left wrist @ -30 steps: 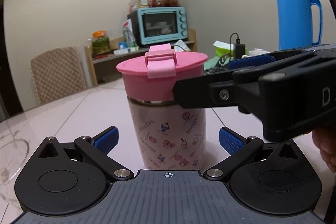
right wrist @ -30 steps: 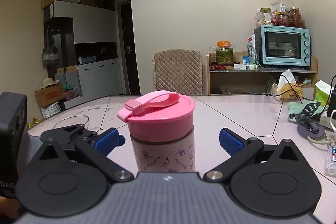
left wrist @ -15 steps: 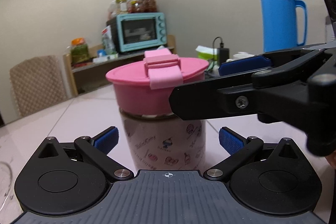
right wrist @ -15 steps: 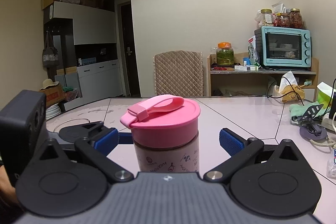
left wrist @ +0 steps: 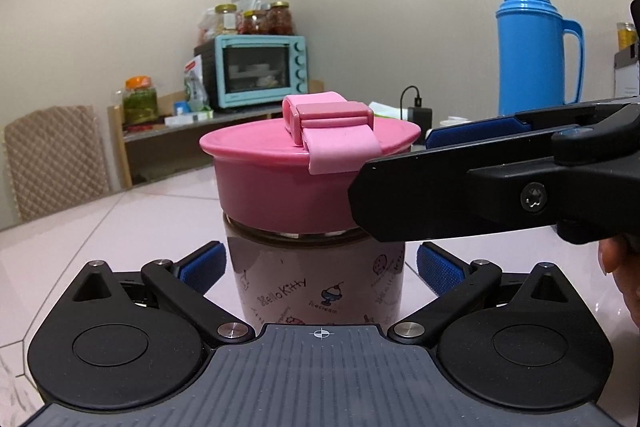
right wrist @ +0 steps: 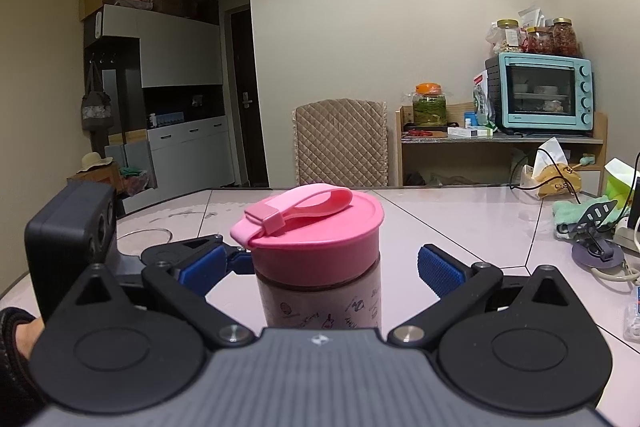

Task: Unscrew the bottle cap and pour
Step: 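Close the left gripper around the bottle body while the right gripper moves to the lid, then close the right gripper on the pink lid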

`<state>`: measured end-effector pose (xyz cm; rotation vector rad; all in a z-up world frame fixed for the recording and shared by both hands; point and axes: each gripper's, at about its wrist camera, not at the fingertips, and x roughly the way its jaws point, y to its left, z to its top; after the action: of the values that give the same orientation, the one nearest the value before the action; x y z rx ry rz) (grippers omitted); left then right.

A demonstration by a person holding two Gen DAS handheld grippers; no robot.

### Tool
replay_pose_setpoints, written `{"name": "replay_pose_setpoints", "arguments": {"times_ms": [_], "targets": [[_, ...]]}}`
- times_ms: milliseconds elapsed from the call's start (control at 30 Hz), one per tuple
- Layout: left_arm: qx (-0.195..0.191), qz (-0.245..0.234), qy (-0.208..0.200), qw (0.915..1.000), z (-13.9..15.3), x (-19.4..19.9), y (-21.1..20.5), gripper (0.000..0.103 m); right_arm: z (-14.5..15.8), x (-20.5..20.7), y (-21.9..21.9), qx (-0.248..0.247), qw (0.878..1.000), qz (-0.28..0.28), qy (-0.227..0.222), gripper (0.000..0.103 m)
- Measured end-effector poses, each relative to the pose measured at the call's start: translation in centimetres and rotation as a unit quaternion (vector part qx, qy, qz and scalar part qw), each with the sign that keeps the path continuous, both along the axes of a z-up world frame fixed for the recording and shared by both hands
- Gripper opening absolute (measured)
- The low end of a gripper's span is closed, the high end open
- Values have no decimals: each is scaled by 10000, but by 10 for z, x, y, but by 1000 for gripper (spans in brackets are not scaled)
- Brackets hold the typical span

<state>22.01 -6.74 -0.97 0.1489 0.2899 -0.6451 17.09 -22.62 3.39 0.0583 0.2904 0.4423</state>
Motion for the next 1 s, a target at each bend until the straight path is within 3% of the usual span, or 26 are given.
{"name": "replay_pose_setpoints", "arguments": {"times_ms": [400,500,567,1000], "targets": [[-215,-47,42,9997,0,10,4,102,-1,5,1,56,10000,-25,36,103],[-215,-52,75,9997,0,12,5,99,0,6,2,48,10000,-19,38,103],[-201,-97,97,9997,0,12,5,90,0,7,3,47,10000,-13,36,103],[-145,-175,130,9997,-1,14,5,90,-2,16,11,-109,9999,-41,102,103]]}}
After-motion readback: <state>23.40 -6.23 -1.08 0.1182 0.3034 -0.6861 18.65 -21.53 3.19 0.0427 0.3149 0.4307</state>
